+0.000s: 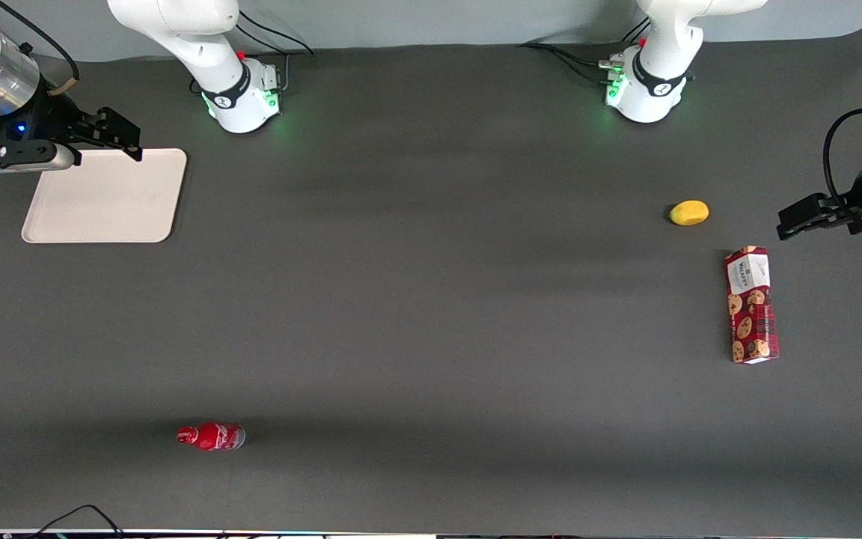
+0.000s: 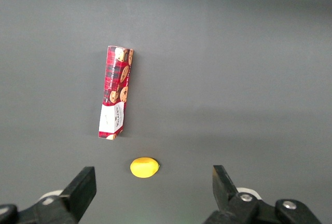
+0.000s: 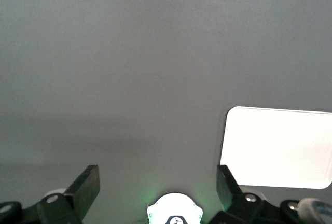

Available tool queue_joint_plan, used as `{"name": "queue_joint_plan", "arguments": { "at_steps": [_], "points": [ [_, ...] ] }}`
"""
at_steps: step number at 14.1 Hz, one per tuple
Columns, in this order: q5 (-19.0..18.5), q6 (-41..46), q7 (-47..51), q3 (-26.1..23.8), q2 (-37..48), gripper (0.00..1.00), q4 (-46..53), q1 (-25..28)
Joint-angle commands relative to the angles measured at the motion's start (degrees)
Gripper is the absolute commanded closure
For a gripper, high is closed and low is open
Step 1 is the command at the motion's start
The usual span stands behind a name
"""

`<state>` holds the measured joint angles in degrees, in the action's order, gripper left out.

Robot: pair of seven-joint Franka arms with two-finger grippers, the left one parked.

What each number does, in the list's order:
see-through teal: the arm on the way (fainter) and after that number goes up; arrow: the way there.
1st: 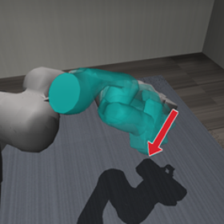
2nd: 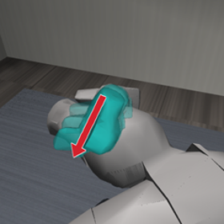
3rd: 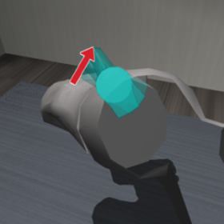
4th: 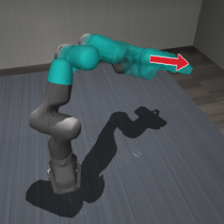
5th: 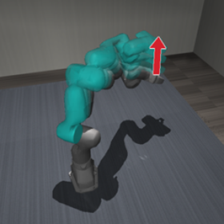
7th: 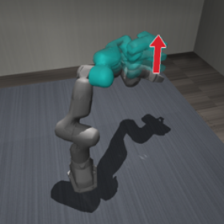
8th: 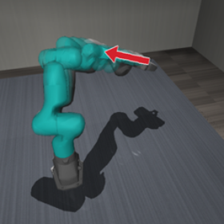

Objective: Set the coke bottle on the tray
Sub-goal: 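Move the right gripper from the tray toward the red Coca-Cola bottle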

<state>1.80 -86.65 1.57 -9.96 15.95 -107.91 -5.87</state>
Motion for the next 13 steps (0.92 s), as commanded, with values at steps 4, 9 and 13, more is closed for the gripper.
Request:
{"name": "queue_joint_plan", "arguments": {
  "at_steps": [4,9,13],
  "points": [
    [1.4,0.3,-0.2,0.0,-3.2,0.0,4.4,-0.4],
    [-0.4,-1.8,-1.2,-0.7,-26.4,0.0,25.4,0.3],
    [-5.0,-8.7,-1.0,-1.9,-42.1,0.0,37.3,2.3]
  ]
}}
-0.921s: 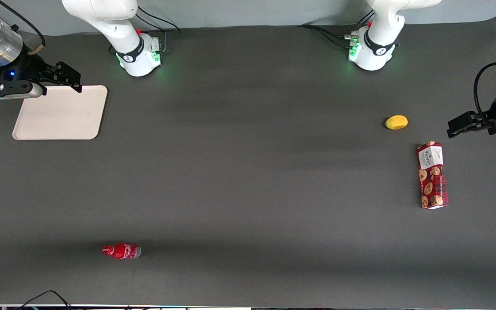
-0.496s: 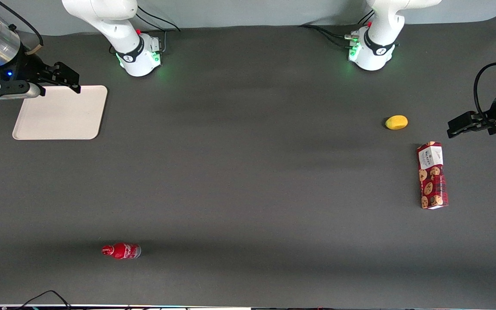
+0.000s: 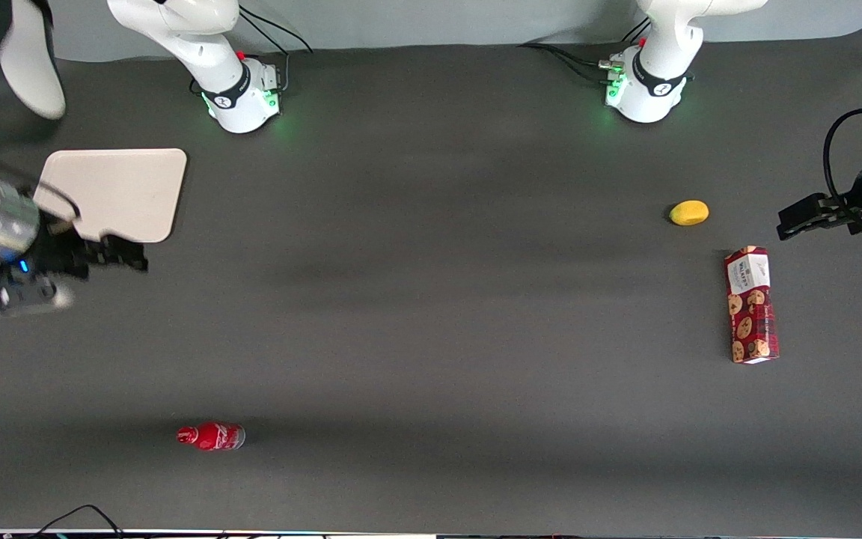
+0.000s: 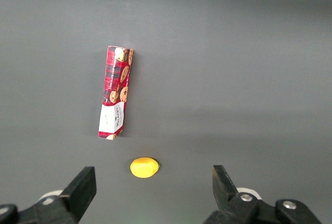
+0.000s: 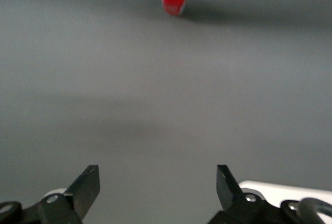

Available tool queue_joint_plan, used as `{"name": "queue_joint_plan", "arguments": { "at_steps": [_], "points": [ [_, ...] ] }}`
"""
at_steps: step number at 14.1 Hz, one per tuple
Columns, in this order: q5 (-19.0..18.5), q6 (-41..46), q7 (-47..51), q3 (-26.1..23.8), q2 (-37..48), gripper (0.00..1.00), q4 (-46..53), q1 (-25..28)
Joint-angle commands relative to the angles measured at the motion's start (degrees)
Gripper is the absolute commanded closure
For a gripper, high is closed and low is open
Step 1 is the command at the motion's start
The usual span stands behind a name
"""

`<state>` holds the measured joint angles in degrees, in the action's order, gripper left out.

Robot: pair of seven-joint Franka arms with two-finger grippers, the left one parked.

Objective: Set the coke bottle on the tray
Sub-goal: 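Move the right gripper from the tray toward the red Coca-Cola bottle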

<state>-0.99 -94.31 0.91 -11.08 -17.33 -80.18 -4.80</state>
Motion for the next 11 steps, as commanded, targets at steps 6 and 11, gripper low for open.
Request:
{"name": "queue_joint_plan", "arguments": {
  "at_steps": [6,11],
  "points": [
    [-11.8,-20.0,-0.8,-1.1,-21.0,0.0,11.6,2.8],
    [-16.6,-29.9,-2.4,-0.8,-26.4,0.0,11.9,2.4]
  ]
}}
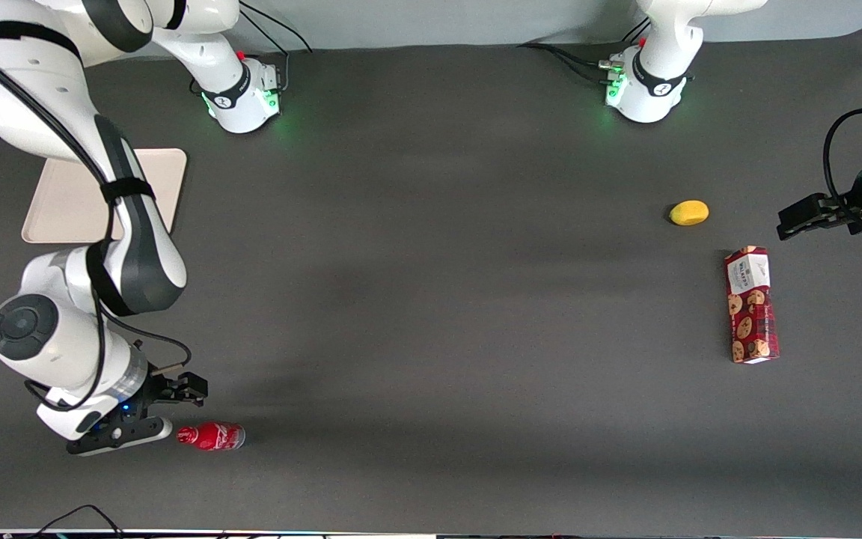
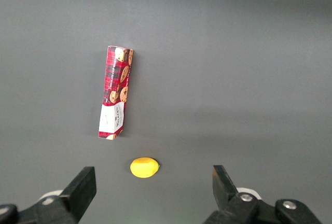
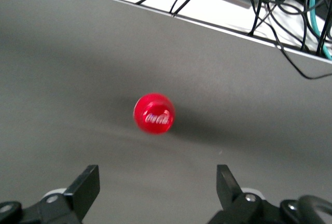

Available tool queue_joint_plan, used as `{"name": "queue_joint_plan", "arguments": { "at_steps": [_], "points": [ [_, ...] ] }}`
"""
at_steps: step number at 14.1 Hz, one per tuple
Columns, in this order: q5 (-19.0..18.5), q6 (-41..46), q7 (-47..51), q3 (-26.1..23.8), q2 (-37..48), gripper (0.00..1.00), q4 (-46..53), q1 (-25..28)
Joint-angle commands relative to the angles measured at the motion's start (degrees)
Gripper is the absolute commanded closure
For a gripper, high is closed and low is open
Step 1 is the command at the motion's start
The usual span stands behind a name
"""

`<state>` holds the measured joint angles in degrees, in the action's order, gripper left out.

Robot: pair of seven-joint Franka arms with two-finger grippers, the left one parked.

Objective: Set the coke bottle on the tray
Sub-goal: 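Move the right gripper from the tray toward the red Coca-Cola bottle, then lower the open right gripper around the bottle cap and close it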

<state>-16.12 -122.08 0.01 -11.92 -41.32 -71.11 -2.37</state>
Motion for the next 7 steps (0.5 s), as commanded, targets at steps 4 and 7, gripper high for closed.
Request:
{"name": "queue_joint_plan", "arguments": {
  "at_steps": [4,7],
  "points": [
    [-1.8,-4.9,-1.2,0.1,-4.2,0.02,3.7,0.4],
    [-1.8,-7.4,-3.2,0.1,-5.3,0.15,4.4,0.4]
  ]
}}
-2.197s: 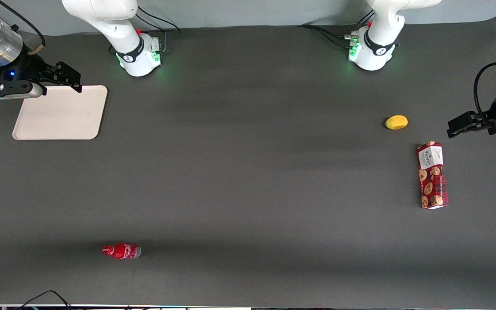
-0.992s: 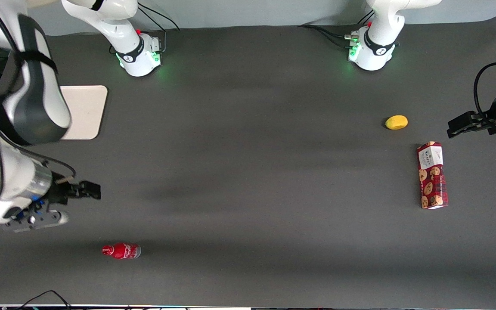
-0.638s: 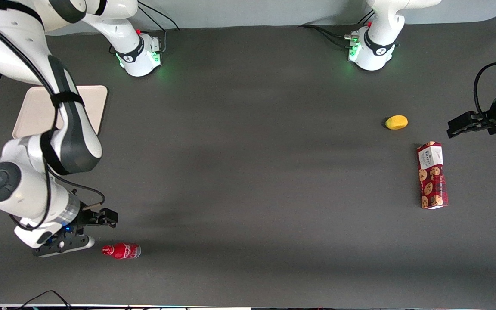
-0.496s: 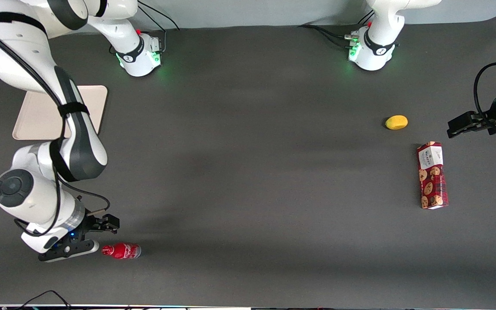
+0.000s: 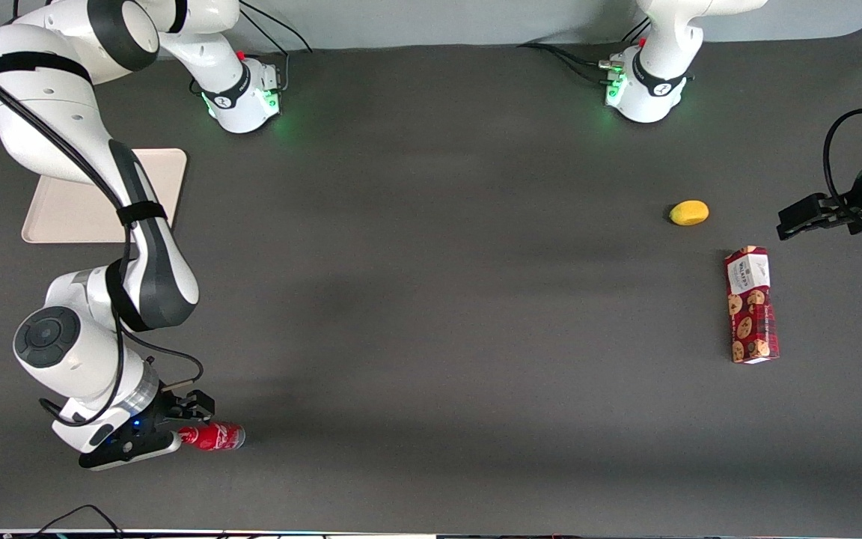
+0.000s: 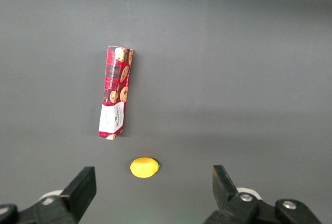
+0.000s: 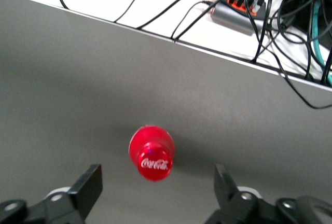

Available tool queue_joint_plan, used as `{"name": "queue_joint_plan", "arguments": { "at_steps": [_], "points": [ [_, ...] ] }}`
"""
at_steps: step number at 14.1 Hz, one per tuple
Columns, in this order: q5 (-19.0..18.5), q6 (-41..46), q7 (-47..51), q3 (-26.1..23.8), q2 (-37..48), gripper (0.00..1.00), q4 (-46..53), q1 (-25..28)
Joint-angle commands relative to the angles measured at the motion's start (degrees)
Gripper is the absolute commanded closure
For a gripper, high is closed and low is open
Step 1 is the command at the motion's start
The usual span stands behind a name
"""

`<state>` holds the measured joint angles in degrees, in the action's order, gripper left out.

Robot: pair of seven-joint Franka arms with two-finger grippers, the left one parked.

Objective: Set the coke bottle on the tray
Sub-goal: 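Lower the open right gripper around the bottle cap and close it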

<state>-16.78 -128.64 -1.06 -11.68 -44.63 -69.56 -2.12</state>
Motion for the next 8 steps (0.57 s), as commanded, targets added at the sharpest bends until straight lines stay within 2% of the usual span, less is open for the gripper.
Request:
{"name": "queue_joint_plan", "arguments": {
  "at_steps": [1,8],
  "points": [
    [-1.1,-0.8,-2.3,-0.1,-2.0,0.19,2.8,0.2],
    [-1.1,-0.8,-3.7,-0.1,-2.3,0.39,2.8,0.2]
  ]
}}
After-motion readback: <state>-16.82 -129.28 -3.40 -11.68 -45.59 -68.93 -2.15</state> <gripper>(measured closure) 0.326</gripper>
